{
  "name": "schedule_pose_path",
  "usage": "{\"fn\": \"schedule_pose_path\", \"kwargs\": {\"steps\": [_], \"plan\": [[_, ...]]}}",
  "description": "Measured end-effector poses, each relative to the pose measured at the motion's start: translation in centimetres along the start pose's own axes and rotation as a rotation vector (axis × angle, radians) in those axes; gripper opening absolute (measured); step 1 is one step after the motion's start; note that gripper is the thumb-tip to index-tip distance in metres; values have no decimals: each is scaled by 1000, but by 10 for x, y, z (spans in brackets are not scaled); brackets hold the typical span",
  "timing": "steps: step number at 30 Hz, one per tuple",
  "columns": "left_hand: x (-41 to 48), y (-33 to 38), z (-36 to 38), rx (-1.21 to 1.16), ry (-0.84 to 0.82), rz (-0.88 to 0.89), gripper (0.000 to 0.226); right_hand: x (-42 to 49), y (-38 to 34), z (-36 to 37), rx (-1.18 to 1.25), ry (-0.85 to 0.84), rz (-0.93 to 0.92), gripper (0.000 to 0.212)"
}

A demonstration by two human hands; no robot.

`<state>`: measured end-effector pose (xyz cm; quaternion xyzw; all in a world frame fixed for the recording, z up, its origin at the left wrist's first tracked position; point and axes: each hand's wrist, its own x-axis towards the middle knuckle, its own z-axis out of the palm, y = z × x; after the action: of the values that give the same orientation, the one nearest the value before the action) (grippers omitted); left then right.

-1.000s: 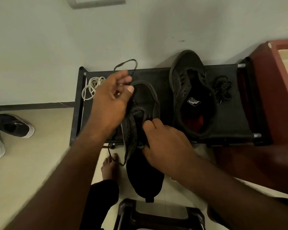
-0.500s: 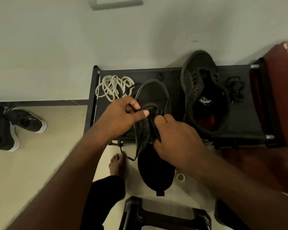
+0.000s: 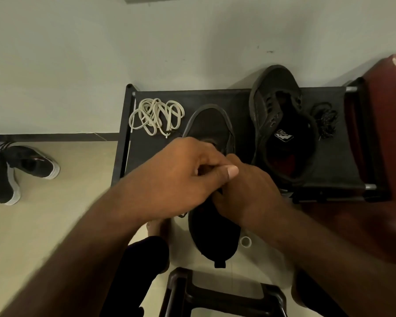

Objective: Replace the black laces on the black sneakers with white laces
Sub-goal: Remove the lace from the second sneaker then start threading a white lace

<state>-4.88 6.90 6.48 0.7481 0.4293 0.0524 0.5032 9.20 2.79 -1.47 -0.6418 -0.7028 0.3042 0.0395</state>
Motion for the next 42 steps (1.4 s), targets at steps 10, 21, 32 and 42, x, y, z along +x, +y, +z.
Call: {"fn": "schedule_pose_path", "kwargs": {"steps": [10, 21, 32, 42], "plan": [[37, -65, 1, -113, 454, -421, 20, -1, -4, -3, -92, 45, -35, 31], [51, -78, 4, 49, 397, -245, 17, -1, -4, -2, -108, 47, -32, 31], [49, -72, -3, -156, 466, -257, 25, -3, -4, -6, -95, 33, -45, 33], [48, -66, 1, -140, 480, -129, 14, -3, -4, -5, -109, 24, -35, 37]]}}
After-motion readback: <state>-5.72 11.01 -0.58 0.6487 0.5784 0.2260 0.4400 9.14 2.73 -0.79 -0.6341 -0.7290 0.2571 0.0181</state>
